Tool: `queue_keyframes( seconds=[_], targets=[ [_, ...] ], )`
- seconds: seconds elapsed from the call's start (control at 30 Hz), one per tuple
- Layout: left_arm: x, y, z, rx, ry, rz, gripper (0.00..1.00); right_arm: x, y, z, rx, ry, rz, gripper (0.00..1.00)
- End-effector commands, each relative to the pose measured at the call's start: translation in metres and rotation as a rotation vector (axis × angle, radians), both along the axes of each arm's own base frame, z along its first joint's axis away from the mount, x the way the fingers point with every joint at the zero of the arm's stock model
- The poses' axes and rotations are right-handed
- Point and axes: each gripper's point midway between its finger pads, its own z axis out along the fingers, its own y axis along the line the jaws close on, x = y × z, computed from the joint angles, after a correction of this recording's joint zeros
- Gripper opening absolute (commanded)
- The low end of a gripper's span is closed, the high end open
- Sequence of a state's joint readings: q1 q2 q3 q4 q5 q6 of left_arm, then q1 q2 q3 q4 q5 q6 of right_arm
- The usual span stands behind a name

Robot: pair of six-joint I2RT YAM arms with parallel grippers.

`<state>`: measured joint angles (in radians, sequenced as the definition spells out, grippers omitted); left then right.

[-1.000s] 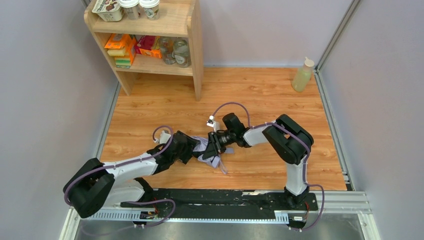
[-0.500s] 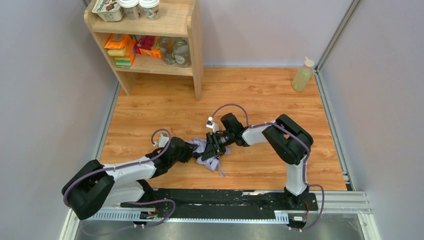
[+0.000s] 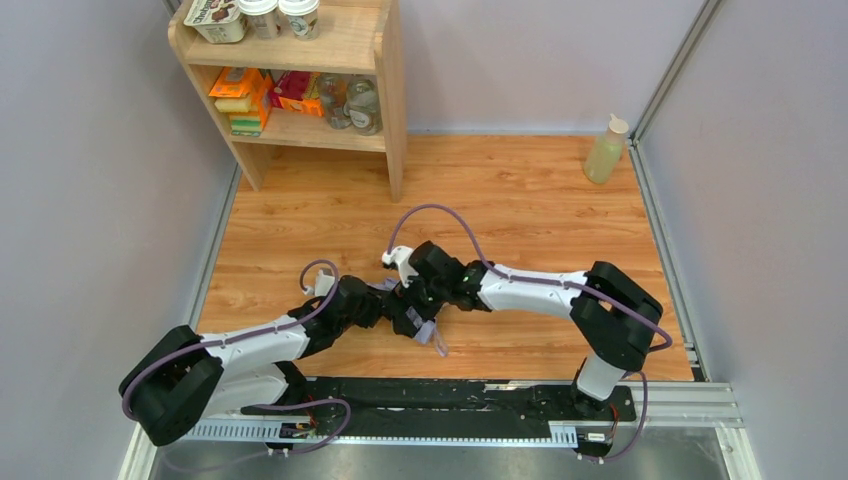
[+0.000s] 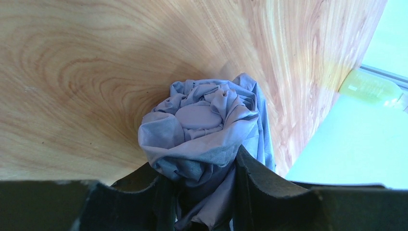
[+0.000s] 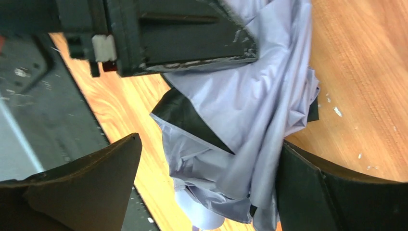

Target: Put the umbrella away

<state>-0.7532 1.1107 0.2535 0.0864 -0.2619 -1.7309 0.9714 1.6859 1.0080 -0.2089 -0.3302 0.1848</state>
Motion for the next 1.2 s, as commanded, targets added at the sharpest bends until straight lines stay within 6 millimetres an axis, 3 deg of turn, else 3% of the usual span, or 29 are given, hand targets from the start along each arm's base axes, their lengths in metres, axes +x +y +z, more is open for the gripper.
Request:
queue_keyframes(
  seconds=[0.0,0.17,0.27,0.43,0.5,0.6,0.73,0.8,0.83,0.9,1.17],
  targets=[
    [-0.042,0.029,-0.048,0.146,0.205,-0.019,0.00,0.018,0.009,0.014,-0.097,-0.331,0.019,1.00],
    [-0.047,0.022,-0.047,0.126,0.247,-0.025,0.00,0.026,0.025,0.003,-0.183,-0.471,0.019,0.99],
    [-0.048,0.019,-0.046,0.124,0.260,-0.034,0.00,0.032,0.026,-0.013,-0.251,-0.485,0.000,0.88],
    [-0.046,0.016,-0.039,0.097,0.246,-0.031,0.00,0.023,0.007,-0.049,-0.324,-0.428,0.008,0.45],
    [-0.044,0.018,-0.037,0.104,0.229,-0.022,0.00,0.013,-0.003,-0.059,-0.311,-0.375,-0.009,0.33],
    [-0.042,0.022,-0.035,0.111,0.203,-0.015,0.00,0.000,-0.008,-0.068,-0.254,-0.287,-0.020,0.04],
    [-0.039,0.027,-0.032,0.137,0.163,-0.018,0.00,-0.009,-0.008,-0.070,-0.144,-0.163,-0.016,0.00],
    [-0.039,0.030,-0.028,0.145,0.146,-0.021,0.24,-0.014,-0.004,-0.062,-0.047,-0.100,-0.008,0.00],
    [-0.040,0.031,-0.028,0.150,0.143,-0.024,0.44,-0.013,-0.004,-0.058,-0.008,-0.067,-0.016,0.00],
    [-0.041,0.034,-0.023,0.151,0.137,-0.018,0.72,-0.014,-0.001,-0.045,0.072,0.000,-0.009,0.00],
    [-0.037,0.029,-0.024,0.151,0.131,-0.030,0.75,-0.015,0.016,0.022,0.351,0.211,0.056,0.00]
  ],
)
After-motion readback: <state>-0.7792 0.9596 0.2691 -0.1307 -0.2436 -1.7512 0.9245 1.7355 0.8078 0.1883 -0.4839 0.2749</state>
